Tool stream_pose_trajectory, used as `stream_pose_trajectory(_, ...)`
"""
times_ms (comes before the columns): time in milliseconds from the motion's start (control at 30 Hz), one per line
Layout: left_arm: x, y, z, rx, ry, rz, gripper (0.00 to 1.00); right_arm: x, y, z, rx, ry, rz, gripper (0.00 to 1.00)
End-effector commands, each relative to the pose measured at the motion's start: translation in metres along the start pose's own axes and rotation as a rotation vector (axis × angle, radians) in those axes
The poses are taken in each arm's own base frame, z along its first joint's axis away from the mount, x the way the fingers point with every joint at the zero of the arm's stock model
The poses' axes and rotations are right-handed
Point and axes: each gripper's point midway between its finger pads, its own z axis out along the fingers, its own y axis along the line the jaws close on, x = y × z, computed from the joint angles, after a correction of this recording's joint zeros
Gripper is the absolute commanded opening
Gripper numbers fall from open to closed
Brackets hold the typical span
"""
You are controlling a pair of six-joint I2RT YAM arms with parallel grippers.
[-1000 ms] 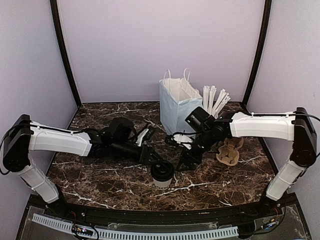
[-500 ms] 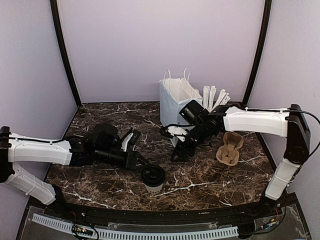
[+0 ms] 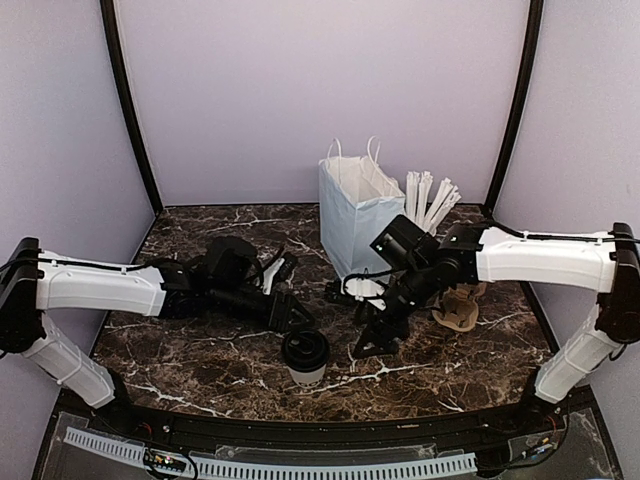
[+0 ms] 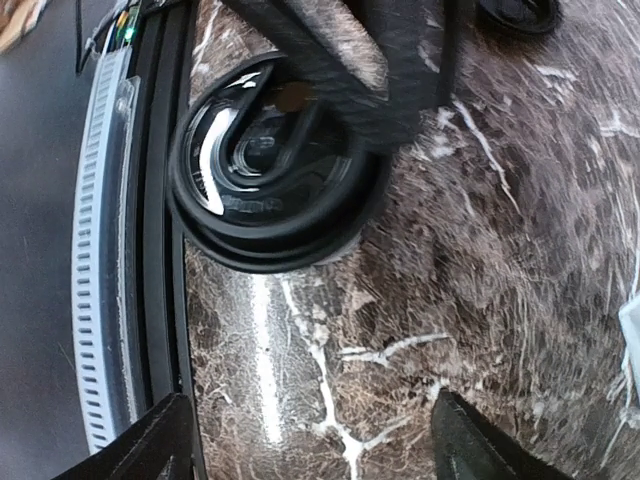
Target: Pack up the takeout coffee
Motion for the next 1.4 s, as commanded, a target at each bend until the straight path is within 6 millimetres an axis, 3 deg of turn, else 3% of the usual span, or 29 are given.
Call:
stream_pose_trajectory(0, 0.005, -0.004, 0.002, 0.014, 0.041, 0.042, 0.48, -0.009, 0.001, 0.014, 0.099, 0.026, -0.091, 0.96)
stream_pose_trajectory(100, 0.012, 0.0, 0.002, 0.011, 0.056, 0.02, 0.48, -0.016, -0.011, 0.025, 0.181, 0.087, -0.102, 0.99)
stream_pose_trajectory(233, 0.017, 0.004, -0.003, -0.004, 0.05, -0.006, 0.47, -0.042, 0.006, 0.028, 0.145, 0.048, -0.13, 0.99)
stream_pose_trajectory(367, 0.018, 0.006, -0.009, -0.004, 0.018, -0.025, 0.46, -0.047, 0.008, 0.04, 0.19, 0.076, -0.131, 0.99)
stream_pose_trajectory(600, 0.021, 0.006, -0.019, -0.002, -0.004, -0.051, 0.45, -0.041, -0.036, 0.044, 0.342, 0.123, -0.058, 0.99)
stream_pose_trajectory(733, 0.023, 0.008, -0.025, -0.012, -0.014, -0.059, 0.44, -0.042, -0.079, 0.031, 0.383, 0.108, 0.061, 0.99)
stream_pose_trajectory(900, 0.025, 0.014, -0.034, -0.048, -0.032, -0.064, 0.44, -0.05, -0.101, 0.019, 0.401, 0.068, 0.091, 0.99)
stream_pose_trajectory(1000, 0.024, 0.016, -0.04, -0.069, -0.048, -0.072, 0.45, -0.05, -0.096, 0.019, 0.377, 0.065, 0.086, 0.99)
stream_pose_trajectory(1167, 0.016, 0.017, -0.056, -0.102, -0.11, -0.094, 0.47, -0.04, -0.069, 0.017, 0.262, 0.051, 0.096, 0.98)
stream_pose_trajectory(1367, 0.024, 0.029, -0.07, -0.145, -0.144, -0.236, 0.43, -0.036, -0.01, 0.011, -0.09, -0.057, 0.219, 0.85)
